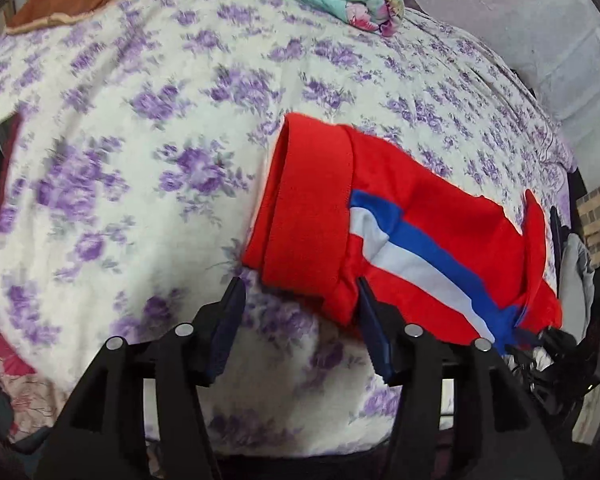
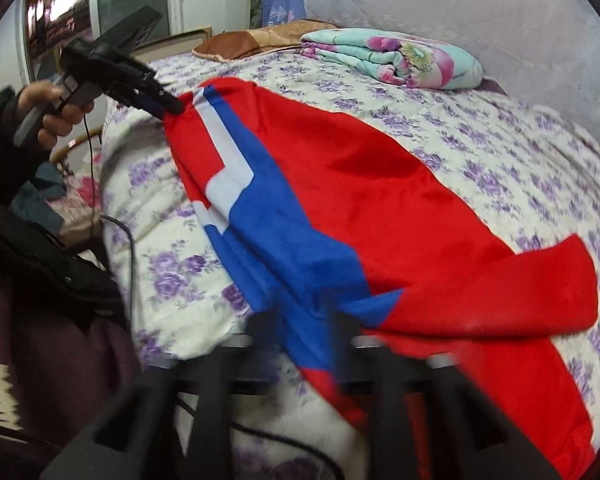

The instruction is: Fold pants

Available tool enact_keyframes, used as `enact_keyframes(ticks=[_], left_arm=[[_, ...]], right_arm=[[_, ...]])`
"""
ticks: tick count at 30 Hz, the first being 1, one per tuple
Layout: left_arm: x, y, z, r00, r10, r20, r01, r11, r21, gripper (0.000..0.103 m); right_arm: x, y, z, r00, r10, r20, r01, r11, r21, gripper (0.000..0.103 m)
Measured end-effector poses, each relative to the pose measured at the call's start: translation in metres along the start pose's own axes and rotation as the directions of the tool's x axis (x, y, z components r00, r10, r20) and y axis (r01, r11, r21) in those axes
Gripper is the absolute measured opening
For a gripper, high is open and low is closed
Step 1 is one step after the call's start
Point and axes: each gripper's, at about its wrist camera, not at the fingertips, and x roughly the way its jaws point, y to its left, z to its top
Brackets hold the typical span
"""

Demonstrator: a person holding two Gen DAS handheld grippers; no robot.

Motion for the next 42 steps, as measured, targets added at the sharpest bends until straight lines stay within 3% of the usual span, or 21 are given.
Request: enact_keyframes(ticks=[1,4,6,9,13,15,16,17,18,21,22,26,29,31,32,34,36,37,38,39,42], left_arm=[[-0.009,-0.004,-0.002,1.000,0.003,0.016,-0.003,1.000,0.006,0.054],[-0.046,-0.027,-0.005,0.994,0.002,0.109,-0.011,0.997,0.081,0.058],[-0.060,-0.052,-0.008,0.988,-0.035,0.153,0.010,0.988,0.157,0.071],[-0.040,-0.094,-0.010,0.988,-0.087,0.129,0.050,0.963,0.266,0.071],[0.017,-0.126,-0.019,0.992,-0.122,0.014,0.111,0.936,0.333,0.071],[0.046,-0.127,-0.025,0.992,-0.114,-0.051,0.124,0.939,0.320,0.071],[0.055,-0.125,-0.026,0.991,-0.116,-0.067,0.131,0.943,0.307,0.071],[0.058,-0.125,-0.027,0.991,-0.114,-0.066,0.129,0.943,0.306,0.071],[0.057,-0.126,-0.030,0.991,-0.119,-0.059,0.132,0.941,0.310,0.072],[0.051,-0.114,-0.030,0.986,-0.153,-0.067,0.166,0.937,0.308,0.072],[0.051,-0.113,-0.030,0.984,-0.161,-0.071,0.175,0.935,0.308,0.071],[0.048,-0.109,-0.030,0.979,-0.185,-0.084,0.202,0.925,0.321,0.071],[0.049,-0.110,-0.032,0.978,-0.185,-0.094,0.206,0.917,0.340,0.071],[0.050,-0.111,-0.031,0.978,-0.184,-0.101,0.208,0.913,0.352,0.071],[0.050,-0.111,-0.031,0.978,-0.180,-0.105,0.206,0.911,0.357,0.071],[0.048,-0.113,-0.031,0.980,-0.164,-0.111,0.194,0.911,0.364,0.071],[0.045,-0.113,-0.033,0.984,-0.141,-0.111,0.173,0.910,0.376,0.071],[0.042,-0.112,-0.034,0.985,-0.134,-0.108,0.165,0.911,0.379,0.071],[0.040,-0.110,-0.034,0.986,-0.128,-0.102,0.158,0.913,0.377,0.072],[0.036,-0.104,-0.034,0.989,-0.119,-0.089,0.143,0.918,0.369,0.072],[0.022,-0.079,-0.026,0.991,-0.124,-0.052,0.133,0.947,0.294,0.072]], right_arm=[[-0.007,-0.003,0.000,1.000,-0.023,0.019,0.022,1.000,0.018,0.071],[-0.050,-0.022,0.007,0.989,-0.058,0.137,0.044,0.994,0.100,0.073],[-0.069,-0.052,0.018,0.972,-0.178,0.154,0.145,0.968,0.207,0.078],[-0.066,-0.115,0.036,0.934,-0.355,0.028,0.314,0.858,0.406,0.084],[-0.027,-0.175,0.052,0.889,-0.425,-0.170,0.444,0.708,0.549,0.093],[0.013,-0.189,0.055,0.845,-0.434,-0.311,0.534,0.664,0.523,0.092],[0.033,-0.191,0.052,0.818,-0.433,-0.379,0.574,0.664,0.480,0.063],[0.053,-0.190,0.043,0.791,-0.423,-0.442,0.599,0.682,0.420,0.010],[0.060,-0.189,0.037,0.788,-0.408,-0.461,0.594,0.700,0.397,0.009],[0.004,-0.183,0.030,0.825,-0.471,-0.312,0.565,0.674,0.476,0.003],[-0.038,-0.178,0.022,0.854,-0.481,-0.197,0.500,0.658,0.563,0.003],[-0.121,-0.137,-0.034,0.870,-0.493,0.027,0.322,0.607,0.727,0.004],[-0.113,-0.114,-0.092,0.879,-0.476,0.027,0.276,0.555,0.785,0.007],[-0.089,-0.115,-0.139,0.907,-0.418,-0.045,0.256,0.463,0.848,0.021],[-0.089,-0.115,-0.154,0.912,-0.409,-0.026,0.217,0.429,0.877,0.024],[-0.100,-0.118,-0.162,0.898,-0.440,0.000,0.198,0.403,0.893,0.038],[-0.122,-0.114,-0.157,0.861,-0.507,0.041,0.207,0.423,0.882,0.052],[-0.129,-0.115,-0.153,0.847,-0.529,0.042,0.221,0.424,0.878,0.069],[-0.137,-0.116,-0.148,0.827,-0.561,0.040,0.243,0.420,0.874,0.076],[-0.139,-0.122,-0.145,0.823,-0.567,0.036,0.249,0.416,0.874,0.076],[-0.133,-0.144,-0.145,0.856,-0.517,-0.010,0.237,0.374,0.897,0.076]])
